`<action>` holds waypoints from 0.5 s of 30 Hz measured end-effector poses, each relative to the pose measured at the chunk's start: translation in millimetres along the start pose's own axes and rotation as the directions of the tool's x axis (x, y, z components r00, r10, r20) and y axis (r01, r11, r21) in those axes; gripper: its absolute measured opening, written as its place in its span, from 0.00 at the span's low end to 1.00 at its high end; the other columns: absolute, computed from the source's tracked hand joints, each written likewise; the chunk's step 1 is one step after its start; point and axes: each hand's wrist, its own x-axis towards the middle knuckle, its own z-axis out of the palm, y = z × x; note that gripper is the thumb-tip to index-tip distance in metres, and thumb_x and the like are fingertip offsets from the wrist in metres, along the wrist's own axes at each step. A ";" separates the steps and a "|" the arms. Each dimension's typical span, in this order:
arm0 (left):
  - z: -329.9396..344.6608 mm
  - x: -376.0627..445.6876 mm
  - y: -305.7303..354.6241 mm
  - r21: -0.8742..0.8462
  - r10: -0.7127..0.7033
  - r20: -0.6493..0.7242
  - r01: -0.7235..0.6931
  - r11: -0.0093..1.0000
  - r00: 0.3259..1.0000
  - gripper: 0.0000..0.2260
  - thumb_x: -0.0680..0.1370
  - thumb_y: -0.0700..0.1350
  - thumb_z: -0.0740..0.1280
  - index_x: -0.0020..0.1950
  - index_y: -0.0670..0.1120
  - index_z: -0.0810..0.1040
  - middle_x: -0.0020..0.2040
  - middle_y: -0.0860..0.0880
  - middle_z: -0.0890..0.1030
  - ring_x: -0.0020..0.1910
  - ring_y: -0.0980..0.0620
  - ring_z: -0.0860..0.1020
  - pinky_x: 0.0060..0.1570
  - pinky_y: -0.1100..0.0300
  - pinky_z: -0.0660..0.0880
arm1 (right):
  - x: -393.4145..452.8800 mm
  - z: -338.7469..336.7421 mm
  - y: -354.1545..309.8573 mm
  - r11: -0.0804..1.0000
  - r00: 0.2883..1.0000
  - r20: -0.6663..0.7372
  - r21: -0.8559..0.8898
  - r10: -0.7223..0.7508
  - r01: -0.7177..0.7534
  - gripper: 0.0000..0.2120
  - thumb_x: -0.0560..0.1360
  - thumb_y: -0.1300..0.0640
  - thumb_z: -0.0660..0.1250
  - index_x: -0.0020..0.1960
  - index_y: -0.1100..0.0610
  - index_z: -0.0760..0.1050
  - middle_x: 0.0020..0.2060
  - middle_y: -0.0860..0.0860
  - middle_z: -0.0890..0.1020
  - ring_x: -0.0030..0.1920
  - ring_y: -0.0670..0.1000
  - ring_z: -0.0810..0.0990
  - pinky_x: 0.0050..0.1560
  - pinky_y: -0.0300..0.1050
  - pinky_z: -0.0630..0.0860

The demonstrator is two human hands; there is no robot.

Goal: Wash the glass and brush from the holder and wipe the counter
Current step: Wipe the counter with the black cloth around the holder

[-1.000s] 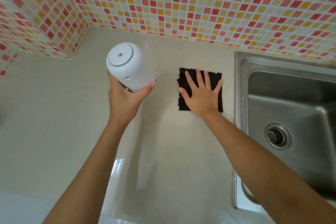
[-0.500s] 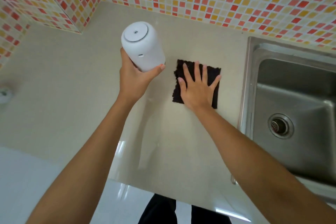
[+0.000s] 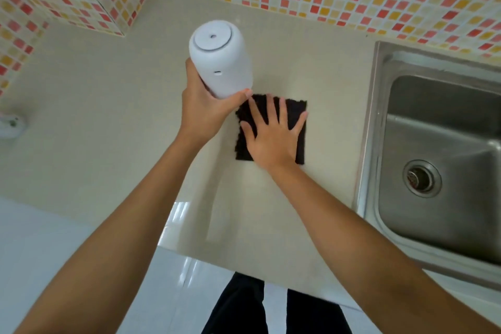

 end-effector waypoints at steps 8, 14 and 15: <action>12.1 -7.4 0.7 -0.062 -0.034 -0.001 0.033 0.998 0.999 0.42 0.67 0.51 0.79 0.74 0.49 0.59 0.67 0.54 0.72 0.64 0.59 0.72 0.62 0.59 0.74 | -123.7 3.8 4.9 0.928 0.928 0.019 0.024 -0.372 0.371 0.28 0.80 0.35 0.50 0.77 0.43 0.57 0.77 0.52 0.59 0.78 0.57 0.54 0.69 0.74 0.48; 17.4 -9.8 5.8 -0.048 -0.015 0.018 0.016 0.999 1.000 0.42 0.67 0.51 0.80 0.74 0.49 0.60 0.67 0.54 0.73 0.64 0.58 0.73 0.63 0.56 0.74 | 0.0 -15.2 91.4 0.999 0.999 0.011 -0.021 -0.029 0.030 0.29 0.79 0.32 0.44 0.78 0.39 0.50 0.79 0.49 0.55 0.78 0.54 0.51 0.70 0.74 0.45; 17.3 -11.0 6.3 -0.054 -0.019 0.015 0.020 0.998 1.000 0.42 0.67 0.51 0.80 0.74 0.50 0.60 0.67 0.55 0.73 0.64 0.59 0.73 0.63 0.57 0.74 | 10.0 -17.5 104.4 1.000 1.000 0.015 -0.029 0.012 -0.012 0.29 0.79 0.32 0.43 0.78 0.39 0.48 0.79 0.49 0.53 0.79 0.54 0.49 0.70 0.74 0.44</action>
